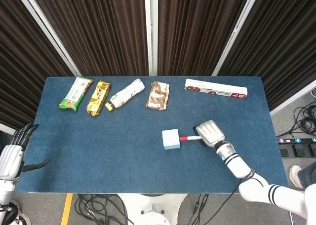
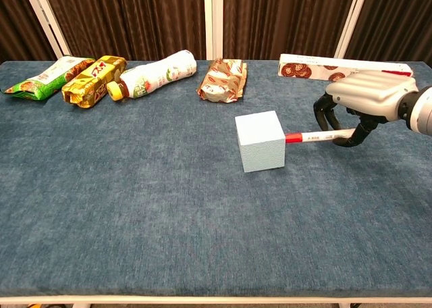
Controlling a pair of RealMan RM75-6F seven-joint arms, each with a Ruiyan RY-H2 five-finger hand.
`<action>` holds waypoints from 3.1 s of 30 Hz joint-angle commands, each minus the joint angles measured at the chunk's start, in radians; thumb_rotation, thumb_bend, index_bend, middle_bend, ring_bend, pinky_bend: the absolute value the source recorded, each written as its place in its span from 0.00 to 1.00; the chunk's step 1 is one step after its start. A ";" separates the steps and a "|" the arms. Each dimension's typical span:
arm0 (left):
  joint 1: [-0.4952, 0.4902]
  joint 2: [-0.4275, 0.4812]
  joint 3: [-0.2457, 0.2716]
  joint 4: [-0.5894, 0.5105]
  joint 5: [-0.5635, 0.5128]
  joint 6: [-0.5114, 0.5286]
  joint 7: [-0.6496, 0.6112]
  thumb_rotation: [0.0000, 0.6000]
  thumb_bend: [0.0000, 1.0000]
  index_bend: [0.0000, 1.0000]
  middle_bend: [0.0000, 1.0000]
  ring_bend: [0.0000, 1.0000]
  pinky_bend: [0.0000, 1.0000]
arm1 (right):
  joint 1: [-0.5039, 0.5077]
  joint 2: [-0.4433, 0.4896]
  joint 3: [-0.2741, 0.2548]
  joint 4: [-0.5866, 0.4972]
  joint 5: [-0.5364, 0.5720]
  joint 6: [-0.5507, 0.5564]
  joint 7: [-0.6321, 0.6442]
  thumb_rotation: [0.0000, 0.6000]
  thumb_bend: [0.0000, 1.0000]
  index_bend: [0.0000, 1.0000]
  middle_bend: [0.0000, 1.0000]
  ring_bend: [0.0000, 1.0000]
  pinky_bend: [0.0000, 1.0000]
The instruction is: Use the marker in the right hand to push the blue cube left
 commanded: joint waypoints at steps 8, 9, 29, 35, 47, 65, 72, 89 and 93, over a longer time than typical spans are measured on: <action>0.000 0.005 0.001 -0.004 0.000 -0.004 -0.001 1.00 0.04 0.11 0.02 0.00 0.00 | -0.019 0.031 -0.022 0.008 0.038 0.000 -0.021 1.00 0.27 0.65 0.64 1.00 1.00; 0.000 0.005 0.001 -0.005 0.000 -0.004 0.000 1.00 0.04 0.11 0.02 0.00 0.00 | -0.019 0.030 -0.023 0.009 0.039 -0.001 -0.020 1.00 0.27 0.65 0.64 1.00 1.00; -0.004 0.007 0.004 -0.008 -0.004 -0.022 0.012 1.00 0.04 0.11 0.02 0.00 0.00 | 0.078 -0.077 0.031 -0.039 0.140 -0.034 -0.141 1.00 0.27 0.65 0.64 1.00 1.00; -0.002 0.006 0.004 -0.008 -0.005 -0.022 0.015 1.00 0.04 0.11 0.02 0.00 0.00 | 0.064 -0.051 0.010 -0.044 0.159 -0.016 -0.155 1.00 0.27 0.65 0.64 1.00 1.00; -0.002 0.009 0.002 -0.008 -0.008 -0.022 0.011 1.00 0.04 0.11 0.02 0.00 0.00 | 0.085 -0.066 0.007 -0.042 0.166 -0.023 -0.157 1.00 0.27 0.65 0.64 1.00 1.00; -0.002 0.022 -0.003 -0.005 -0.025 -0.035 -0.013 1.00 0.04 0.11 0.02 0.00 0.00 | 0.215 -0.187 0.053 -0.048 0.346 -0.033 -0.315 1.00 0.28 0.66 0.64 1.00 1.00; -0.003 0.025 -0.005 -0.007 -0.023 -0.034 -0.014 1.00 0.05 0.11 0.02 0.00 0.00 | 0.194 -0.151 0.013 -0.069 0.374 -0.007 -0.324 1.00 0.27 0.66 0.65 1.00 1.00; 0.002 0.026 -0.009 0.000 -0.032 -0.033 -0.024 1.00 0.05 0.11 0.02 0.00 0.00 | 0.288 -0.228 0.066 -0.052 0.442 -0.039 -0.343 1.00 0.28 0.66 0.65 1.00 1.00; 0.005 0.027 -0.010 0.003 -0.035 -0.030 -0.031 1.00 0.05 0.11 0.02 0.00 0.00 | 0.338 -0.265 0.089 -0.041 0.495 -0.047 -0.376 1.00 0.28 0.66 0.65 1.00 1.00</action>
